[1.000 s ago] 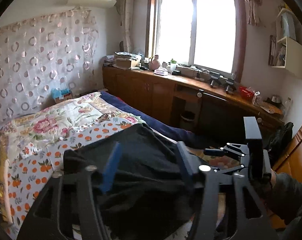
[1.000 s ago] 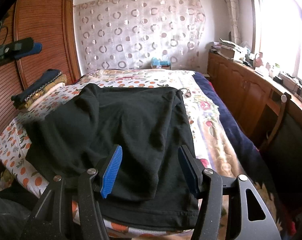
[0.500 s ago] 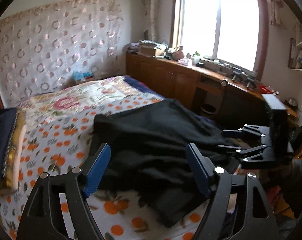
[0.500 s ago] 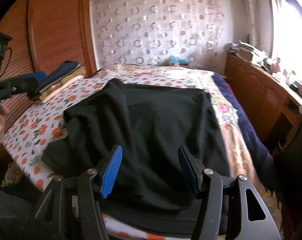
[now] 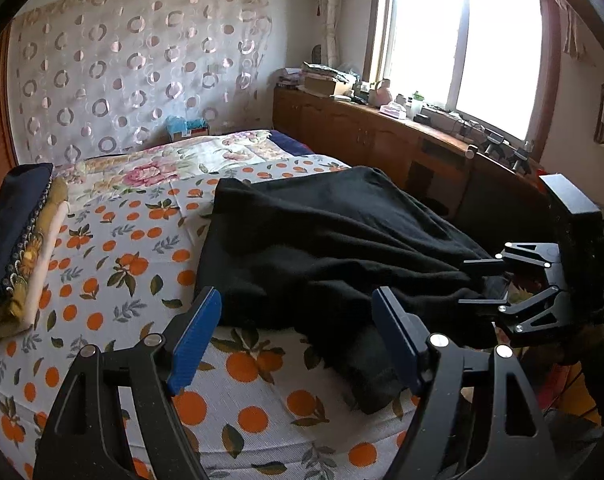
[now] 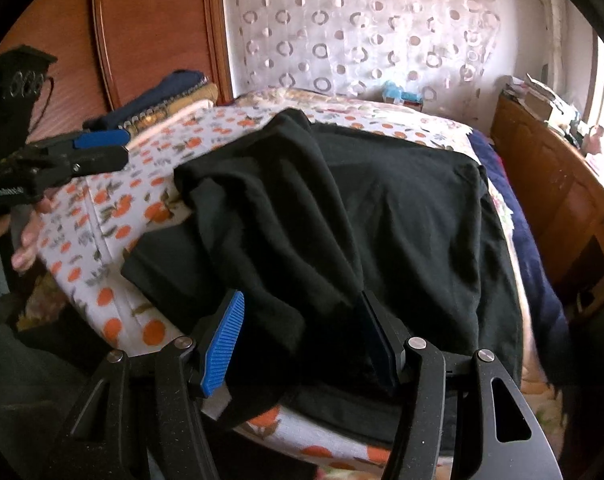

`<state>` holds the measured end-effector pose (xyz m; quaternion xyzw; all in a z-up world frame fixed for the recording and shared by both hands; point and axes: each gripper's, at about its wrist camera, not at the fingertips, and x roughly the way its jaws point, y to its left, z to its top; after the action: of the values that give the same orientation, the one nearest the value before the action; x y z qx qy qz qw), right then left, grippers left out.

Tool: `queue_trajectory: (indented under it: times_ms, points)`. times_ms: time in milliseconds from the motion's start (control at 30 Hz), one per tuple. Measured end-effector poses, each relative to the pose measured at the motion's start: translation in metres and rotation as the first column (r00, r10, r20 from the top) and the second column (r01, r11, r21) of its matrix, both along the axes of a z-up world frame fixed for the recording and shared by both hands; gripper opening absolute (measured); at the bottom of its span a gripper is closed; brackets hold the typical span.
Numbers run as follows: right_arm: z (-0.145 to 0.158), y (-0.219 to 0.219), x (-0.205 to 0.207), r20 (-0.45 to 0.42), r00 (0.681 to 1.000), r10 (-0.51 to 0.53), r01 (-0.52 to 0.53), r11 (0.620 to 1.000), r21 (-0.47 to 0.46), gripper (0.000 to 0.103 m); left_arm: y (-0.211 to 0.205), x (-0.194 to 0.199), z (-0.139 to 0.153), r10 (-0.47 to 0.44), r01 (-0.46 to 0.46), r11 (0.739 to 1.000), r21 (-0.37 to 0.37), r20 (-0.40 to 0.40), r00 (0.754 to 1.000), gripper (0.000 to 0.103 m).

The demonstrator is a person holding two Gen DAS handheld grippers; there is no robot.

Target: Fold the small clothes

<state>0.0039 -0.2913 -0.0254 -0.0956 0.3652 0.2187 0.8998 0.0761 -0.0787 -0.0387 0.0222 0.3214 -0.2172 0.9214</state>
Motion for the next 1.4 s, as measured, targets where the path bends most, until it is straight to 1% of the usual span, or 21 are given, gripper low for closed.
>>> queue_trajectory:
  times_ms: [100, 233, 267, 300, 333, 367, 400, 533, 600, 733, 833, 933, 967, 1033, 1100, 1167, 1267, 1300, 1333, 1400]
  points:
    - [-0.003, -0.002, 0.007, -0.003, 1.0, -0.018, 0.018, 0.999, -0.03, 0.064, 0.0, 0.0, -0.002, -0.002, 0.002, 1.0, 0.0, -0.006, 1.0, 0.078]
    - [-0.003, -0.006, 0.017, -0.014, 1.0, -0.018, 0.018, 1.0, 0.005, 0.063, 0.001, 0.001, -0.003, 0.001, -0.001, 1.0, -0.003, -0.008, 1.0, 0.078]
    - [-0.004, -0.006, 0.018, -0.02, 1.0, -0.009, 0.009, 1.0, 0.014, 0.058, 0.001, 0.001, -0.003, 0.002, -0.002, 1.0, -0.003, -0.009, 1.0, 0.078]
    - [-0.004, -0.007, 0.018, -0.024, 1.0, 0.006, -0.006, 1.0, 0.025, 0.036, 0.001, 0.0, -0.003, 0.003, -0.004, 1.0, -0.004, -0.008, 1.0, 0.078]
    - [-0.003, -0.007, 0.017, -0.031, 0.999, 0.027, -0.025, 0.999, 0.043, 0.018, 0.002, 0.0, -0.003, 0.004, -0.004, 1.0, -0.005, -0.008, 1.0, 0.078]
    - [-0.004, -0.004, 0.012, -0.02, 0.999, 0.034, -0.033, 0.998, 0.048, 0.017, 0.003, 0.001, -0.003, 0.005, -0.005, 1.0, -0.005, -0.009, 1.0, 0.078]
    - [0.0, -0.003, 0.007, 0.002, 0.999, 0.037, -0.037, 0.998, 0.045, 0.013, 0.003, 0.001, -0.003, 0.008, -0.008, 1.0, -0.006, -0.009, 1.0, 0.078]
    - [0.02, -0.005, -0.005, 0.08, 0.996, 0.048, -0.057, 0.992, 0.11, 0.012, 0.007, 0.001, -0.002, 0.02, -0.02, 1.0, -0.019, -0.006, 1.0, 0.078]
    - [0.032, -0.005, -0.007, 0.12, 0.992, 0.044, -0.059, 0.99, 0.125, 0.011, 0.009, 0.001, -0.002, 0.023, -0.023, 1.0, -0.019, -0.004, 1.0, 0.078]
    - [0.053, -0.007, -0.013, 0.19, 0.981, 0.029, -0.056, 0.989, 0.137, 0.011, 0.009, 0.0, -0.001, 0.022, -0.022, 1.0, -0.018, 0.001, 1.0, 0.078]
    - [0.065, -0.016, -0.02, 0.218, 0.976, 0.011, -0.045, 0.987, 0.153, 0.011, 0.008, 0.0, 0.0, 0.021, -0.02, 1.0, -0.019, 0.005, 1.0, 0.078]
    - [0.071, -0.025, -0.029, 0.243, 0.97, -0.012, -0.02, 0.992, 0.128, 0.011, 0.008, -0.001, 0.0, 0.018, -0.018, 1.0, -0.018, 0.005, 1.0, 0.078]
    - [0.069, -0.029, -0.031, 0.241, 0.97, -0.019, -0.009, 0.993, 0.116, 0.011, 0.008, -0.001, 0.0, 0.019, -0.019, 1.0, -0.016, 0.008, 1.0, 0.078]
    - [0.06, -0.04, -0.03, 0.221, 0.973, -0.062, 0.045, 0.996, 0.083, 0.011, 0.007, -0.003, 0.001, 0.018, -0.018, 1.0, -0.015, 0.01, 1.0, 0.078]
    - [0.046, -0.05, -0.026, 0.163, 0.982, -0.097, 0.089, 0.994, 0.061, 0.011, 0.006, -0.002, 0.002, 0.019, -0.019, 1.0, -0.015, 0.011, 1.0, 0.078]
    - [0.026, -0.059, -0.022, 0.096, 0.986, -0.134, 0.13, 0.991, 0.042, 0.011, 0.005, -0.003, 0.003, 0.018, -0.018, 1.0, -0.014, 0.014, 1.0, 0.078]
    - [0.004, -0.064, -0.024, 0.048, 0.988, -0.147, 0.146, 0.989, 0.029, 0.011, 0.003, -0.003, 0.005, 0.02, -0.02, 1.0, -0.009, 0.02, 1.0, 0.078]
    - [-0.001, -0.063, -0.025, 0.037, 0.988, -0.153, 0.153, 0.988, 0.017, 0.013, 0.002, -0.003, 0.006, 0.022, -0.022, 1.0, -0.009, 0.021, 1.0, 0.078]
    - [-0.004, -0.063, -0.024, 0.03, 0.987, -0.159, 0.158, 0.987, 0.009, 0.017, 0.002, -0.004, 0.006, 0.024, -0.024, 1.0, -0.008, 0.023, 0.999, 0.078]
    - [-0.005, -0.062, -0.025, 0.026, 0.986, -0.166, 0.166, 0.986, 0.0, 0.022, 0.002, -0.005, 0.007, 0.027, -0.027, 1.0, -0.008, 0.028, 0.999, 0.078]
